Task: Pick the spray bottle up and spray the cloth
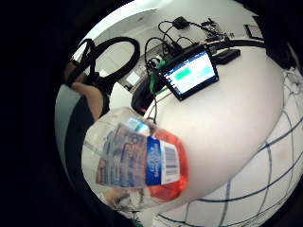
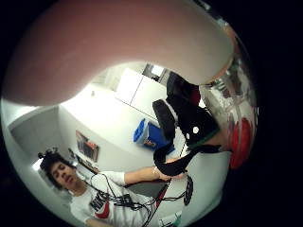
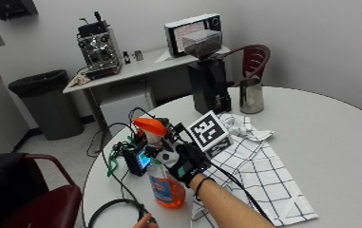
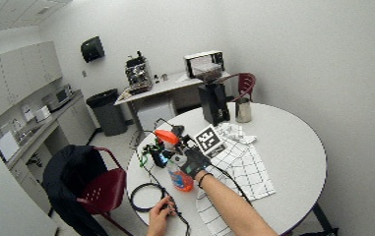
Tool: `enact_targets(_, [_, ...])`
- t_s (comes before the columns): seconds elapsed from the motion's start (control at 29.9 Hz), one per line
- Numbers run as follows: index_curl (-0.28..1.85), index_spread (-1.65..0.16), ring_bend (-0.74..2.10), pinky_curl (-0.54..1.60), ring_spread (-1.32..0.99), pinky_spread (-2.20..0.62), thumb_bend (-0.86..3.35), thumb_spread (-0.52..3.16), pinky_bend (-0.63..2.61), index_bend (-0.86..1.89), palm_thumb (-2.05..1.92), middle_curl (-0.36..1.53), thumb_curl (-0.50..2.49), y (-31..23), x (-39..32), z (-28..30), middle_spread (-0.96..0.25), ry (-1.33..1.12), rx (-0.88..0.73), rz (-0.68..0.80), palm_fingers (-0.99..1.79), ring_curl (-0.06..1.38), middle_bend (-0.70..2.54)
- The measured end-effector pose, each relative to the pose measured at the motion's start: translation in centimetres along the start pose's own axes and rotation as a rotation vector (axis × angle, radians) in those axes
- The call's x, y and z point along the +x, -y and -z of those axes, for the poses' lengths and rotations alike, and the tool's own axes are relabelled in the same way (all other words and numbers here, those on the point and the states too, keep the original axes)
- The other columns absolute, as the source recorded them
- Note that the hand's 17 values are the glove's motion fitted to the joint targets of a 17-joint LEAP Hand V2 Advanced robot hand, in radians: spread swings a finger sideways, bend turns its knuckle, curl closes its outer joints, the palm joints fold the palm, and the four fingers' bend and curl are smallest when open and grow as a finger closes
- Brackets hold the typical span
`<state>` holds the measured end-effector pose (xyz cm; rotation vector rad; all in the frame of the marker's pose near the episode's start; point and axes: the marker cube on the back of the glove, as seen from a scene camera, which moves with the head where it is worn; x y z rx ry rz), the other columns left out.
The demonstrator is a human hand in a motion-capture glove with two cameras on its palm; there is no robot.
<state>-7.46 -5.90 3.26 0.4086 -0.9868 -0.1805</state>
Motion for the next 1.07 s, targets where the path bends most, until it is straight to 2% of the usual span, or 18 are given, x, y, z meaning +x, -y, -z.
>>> enact_targets(0.2, [0.21,-0.23,0.49,0.39,-0.11,-0.01,-0.06,1.15,0.30,0.10,0.58,0.44,0.28,-0.8,0.5,-0.8,-0.09,0.036,-0.064,-0.048,0.96,0.39,0.50])
enact_targets(0.4, [0.24,-0.24,0.38,0.38,-0.09,0.07,-0.04,1.10,0.27,0.14,0.51,0.43,0.27,-1.5,-0.1,0.6,-0.08,0.060,-0.059,-0.008,0.82,0.38,0.44])
enact_targets(0.57, [0.26,-0.24,0.34,0.36,-0.08,0.10,-0.02,1.09,0.23,0.16,0.51,0.42,0.27,-2.3,-0.4,4.5,-0.08,-0.126,-0.129,-0.045,0.85,0.35,0.41])
enact_targets(0.84, [0.30,-0.25,0.22,0.35,-0.03,0.16,-0.03,1.08,0.18,0.19,0.48,0.41,0.27,-8.7,3.2,13.1,-0.06,-0.544,-0.220,-0.284,0.79,0.33,0.37])
enact_targets(1.07, [0.30,-0.24,0.28,0.31,-0.02,0.18,-0.02,1.07,0.13,0.14,0.48,0.41,0.27,-11.6,3.2,17.4,-0.05,-0.717,-0.243,-0.312,0.86,0.34,0.38])
